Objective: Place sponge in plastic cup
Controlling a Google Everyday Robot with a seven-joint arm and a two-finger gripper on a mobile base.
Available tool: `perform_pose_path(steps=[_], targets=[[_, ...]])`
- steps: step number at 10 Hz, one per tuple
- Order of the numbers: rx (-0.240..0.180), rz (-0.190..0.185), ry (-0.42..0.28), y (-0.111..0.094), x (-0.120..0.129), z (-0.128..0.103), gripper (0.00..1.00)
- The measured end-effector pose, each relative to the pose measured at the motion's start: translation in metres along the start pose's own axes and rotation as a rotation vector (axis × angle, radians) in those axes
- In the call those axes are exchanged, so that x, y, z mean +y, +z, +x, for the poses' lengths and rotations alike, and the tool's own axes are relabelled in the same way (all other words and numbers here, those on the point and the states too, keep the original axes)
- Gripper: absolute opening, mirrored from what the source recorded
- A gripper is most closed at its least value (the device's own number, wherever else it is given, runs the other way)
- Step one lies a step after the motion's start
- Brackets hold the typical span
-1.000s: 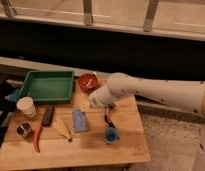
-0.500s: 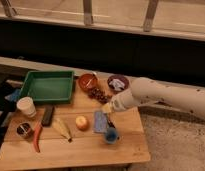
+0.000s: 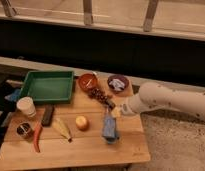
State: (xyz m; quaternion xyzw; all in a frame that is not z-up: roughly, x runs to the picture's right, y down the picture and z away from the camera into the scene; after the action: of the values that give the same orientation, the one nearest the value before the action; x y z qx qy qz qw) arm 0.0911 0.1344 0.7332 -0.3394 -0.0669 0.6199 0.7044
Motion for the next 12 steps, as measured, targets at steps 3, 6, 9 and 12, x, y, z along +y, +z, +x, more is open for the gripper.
perform_pose_path(steps=[3, 6, 9, 12], targets=[[0.024, 0.008, 0.068, 0.005, -0.015, 0.017, 0.06], [0.026, -0.011, 0.107, 0.01, -0.024, 0.026, 0.35], [0.038, -0.088, 0.056, 0.022, -0.01, 0.02, 0.62], [0.038, -0.094, 0.053, 0.023, -0.009, 0.02, 0.65]])
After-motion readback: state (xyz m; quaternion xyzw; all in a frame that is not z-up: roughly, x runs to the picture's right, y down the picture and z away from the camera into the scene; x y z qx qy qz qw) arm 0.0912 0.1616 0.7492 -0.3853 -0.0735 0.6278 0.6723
